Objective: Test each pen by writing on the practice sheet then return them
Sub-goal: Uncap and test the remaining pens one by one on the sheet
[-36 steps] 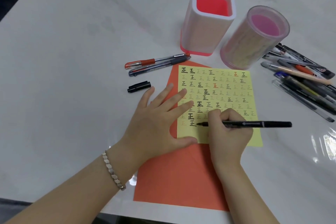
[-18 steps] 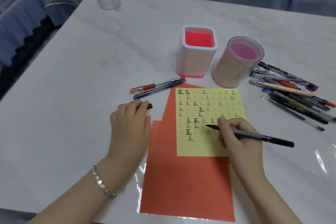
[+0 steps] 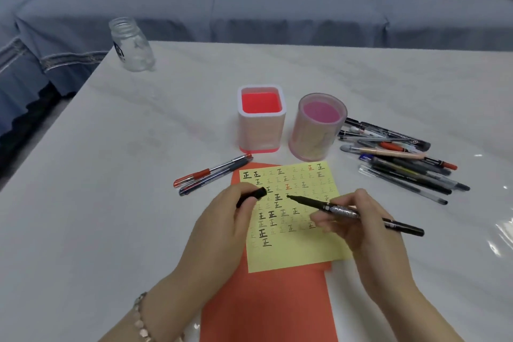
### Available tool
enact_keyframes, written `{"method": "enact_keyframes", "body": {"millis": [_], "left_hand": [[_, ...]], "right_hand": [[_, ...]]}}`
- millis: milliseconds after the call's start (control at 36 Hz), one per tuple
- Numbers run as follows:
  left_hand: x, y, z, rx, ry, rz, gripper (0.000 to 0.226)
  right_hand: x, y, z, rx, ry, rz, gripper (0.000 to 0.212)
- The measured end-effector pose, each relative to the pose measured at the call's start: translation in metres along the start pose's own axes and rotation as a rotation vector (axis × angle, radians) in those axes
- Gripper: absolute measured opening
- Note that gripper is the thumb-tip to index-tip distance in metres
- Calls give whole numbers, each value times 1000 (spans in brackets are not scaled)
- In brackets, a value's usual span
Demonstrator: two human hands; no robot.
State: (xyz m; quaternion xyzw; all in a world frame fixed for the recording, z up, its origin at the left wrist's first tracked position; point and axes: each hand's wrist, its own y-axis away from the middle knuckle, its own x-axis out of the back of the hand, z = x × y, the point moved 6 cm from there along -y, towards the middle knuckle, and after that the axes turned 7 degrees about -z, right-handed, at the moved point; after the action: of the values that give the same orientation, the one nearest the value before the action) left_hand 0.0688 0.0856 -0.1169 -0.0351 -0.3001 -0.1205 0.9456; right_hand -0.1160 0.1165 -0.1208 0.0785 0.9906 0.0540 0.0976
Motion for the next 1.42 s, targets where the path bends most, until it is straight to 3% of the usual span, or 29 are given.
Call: {"method": "enact_keyframes", "body": {"millis": [56,167,250,444,528,639,750,861,917,972,1028,1195,1306,1417], "left_hand": [[-3,-1,15,-40,35,-15,21],[-7,-2,35,-108,50,-39,21],[-11,-5,42,-138,11,-61,20],[-24,-9,61,-284,-43,-156,19],[-34,-8,69,-329,-52,-258,16],[-44,-9,74,-214,-2,-368,19],[-57,-15,78,-142,222,-437,17],[-85,-19,72,206,704,-787,18],[-92,-18,67,327,723,-906,22],[-95,-23,60,346,631,-854,19],[-93,-33,55,283,512,-681,20],[-49,-44,30,154,200,-118,9],[-21,-32,13,63,-40,33,8],[-3,-24,-17,10,-336,121,11]], "right_hand": [[5,0,-9,19,-42,45,61],[14,0,-24,46,-115,81,42],[19,1,-30,48,-109,100,39],[23,2,-37,40,38,87,39],[21,2,-40,45,112,41,29],[19,1,-41,64,96,-8,34],[27,-1,-44,108,150,-28,33],[37,-3,-41,93,174,-130,25],[40,-5,-36,49,197,-224,23],[44,-11,-28,-27,290,-312,16],[58,-24,-19,-80,440,-304,9],[136,-66,-22,76,1165,225,17],[143,-80,-14,-34,1453,193,19],[141,-83,-5,-55,1500,138,17]]}}
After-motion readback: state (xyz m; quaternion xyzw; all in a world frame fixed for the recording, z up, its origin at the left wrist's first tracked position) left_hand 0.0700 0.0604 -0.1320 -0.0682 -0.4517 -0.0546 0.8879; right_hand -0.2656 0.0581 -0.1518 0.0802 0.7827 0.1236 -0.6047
